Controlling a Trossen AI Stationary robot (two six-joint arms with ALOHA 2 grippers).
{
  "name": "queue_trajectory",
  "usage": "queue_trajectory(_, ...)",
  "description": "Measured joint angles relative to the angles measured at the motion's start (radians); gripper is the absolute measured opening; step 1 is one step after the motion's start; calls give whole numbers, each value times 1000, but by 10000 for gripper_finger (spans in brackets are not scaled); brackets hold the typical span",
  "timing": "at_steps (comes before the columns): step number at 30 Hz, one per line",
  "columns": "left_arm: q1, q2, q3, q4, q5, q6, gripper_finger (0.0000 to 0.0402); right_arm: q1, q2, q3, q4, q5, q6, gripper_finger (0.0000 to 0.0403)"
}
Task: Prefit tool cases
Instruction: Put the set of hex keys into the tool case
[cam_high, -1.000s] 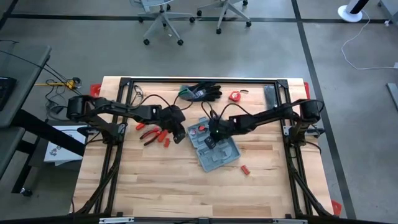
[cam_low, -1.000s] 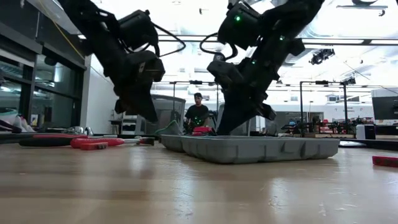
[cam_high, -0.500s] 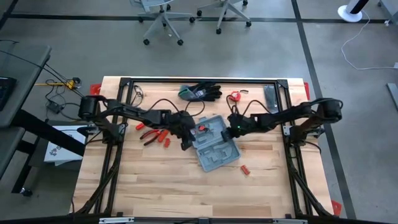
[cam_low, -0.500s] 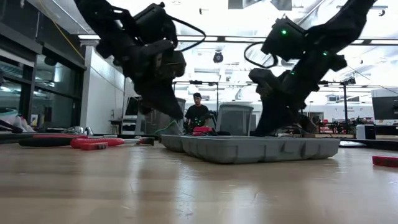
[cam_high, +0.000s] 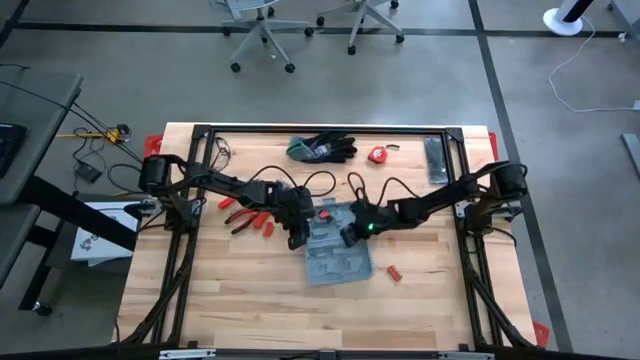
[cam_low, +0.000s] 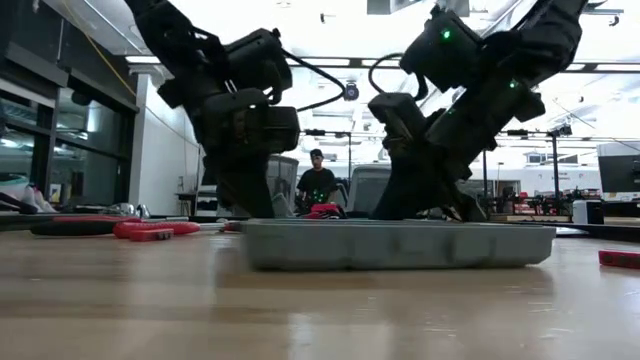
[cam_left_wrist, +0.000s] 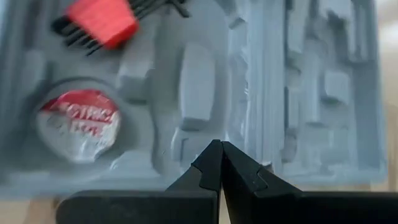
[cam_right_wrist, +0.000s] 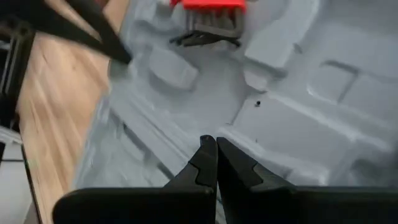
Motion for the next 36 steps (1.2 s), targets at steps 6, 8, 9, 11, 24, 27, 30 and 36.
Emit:
queue_trajectory(6,1,-75,-1,16,-27,5,0,1,-4,44,-7,31,-13,0)
queue_trajectory(8,-2,-85,-1,52,-26,-5,0,-14,-4,60,-20,32,-33,0)
queue_trajectory(9,-6,-86,-1,69,-25,-11,0,-22,0,68,-25,31,-39,0)
queue_trajectory(11,-14,-79,-1,102,-24,-13,0,-43,7,73,-35,11,-57,0)
queue_trajectory(24,-38,28,0,141,-28,-30,0,-103,40,82,-47,-52,-90,0)
queue_trajectory(27,-38,49,0,142,-26,-30,0,-110,44,82,-34,-73,-91,0)
queue_trajectory(30,-41,52,0,147,-23,-29,0,-109,50,82,-22,-76,-87,0)
queue_trajectory(36,-45,53,0,148,-22,-30,0,-103,57,82,0,-82,-83,0)
